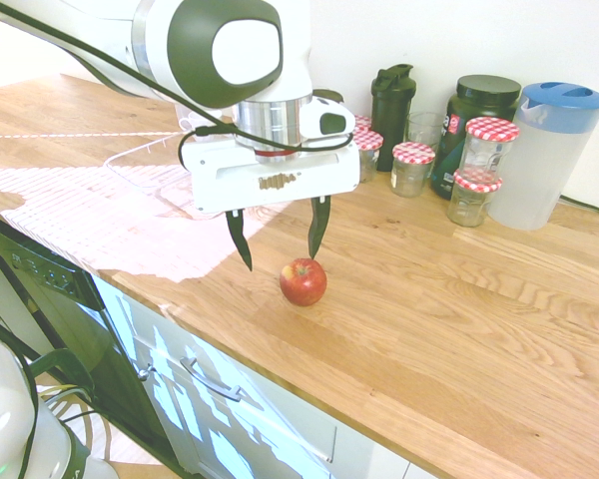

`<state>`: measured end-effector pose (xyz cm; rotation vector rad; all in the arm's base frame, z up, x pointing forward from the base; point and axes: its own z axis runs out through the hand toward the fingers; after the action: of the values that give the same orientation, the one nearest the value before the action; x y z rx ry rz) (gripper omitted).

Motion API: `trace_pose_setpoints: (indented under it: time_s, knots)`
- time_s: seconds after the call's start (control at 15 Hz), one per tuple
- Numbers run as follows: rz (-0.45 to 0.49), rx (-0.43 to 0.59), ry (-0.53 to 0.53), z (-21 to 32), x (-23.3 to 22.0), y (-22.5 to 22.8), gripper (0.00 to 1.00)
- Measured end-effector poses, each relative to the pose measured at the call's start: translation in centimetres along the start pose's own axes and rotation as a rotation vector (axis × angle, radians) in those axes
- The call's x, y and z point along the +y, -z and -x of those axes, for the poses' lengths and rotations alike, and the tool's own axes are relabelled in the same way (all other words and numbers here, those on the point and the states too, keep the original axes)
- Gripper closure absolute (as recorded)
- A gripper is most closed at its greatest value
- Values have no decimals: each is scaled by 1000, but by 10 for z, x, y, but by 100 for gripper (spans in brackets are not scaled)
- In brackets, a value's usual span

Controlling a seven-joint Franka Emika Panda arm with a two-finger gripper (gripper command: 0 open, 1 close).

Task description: Put the apple into the container

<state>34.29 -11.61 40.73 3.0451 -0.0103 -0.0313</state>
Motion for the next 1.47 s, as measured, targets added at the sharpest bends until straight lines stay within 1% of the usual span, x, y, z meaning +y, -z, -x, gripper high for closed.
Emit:
trace_pose_setpoints:
  time_s: [0.2, 0.53, 0.8, 0.87, 1.47]
  knots:
    - [7, -5, -6, -3, 4, -14, 0]
    - [23, 20, -17, -21, 14, -24, 0]
    - [17, -26, -14, -29, 14, -48, 0]
    - [17, -28, -14, -31, 14, -53, 100]
    - [22, -45, -28, -42, 8, -62, 100]
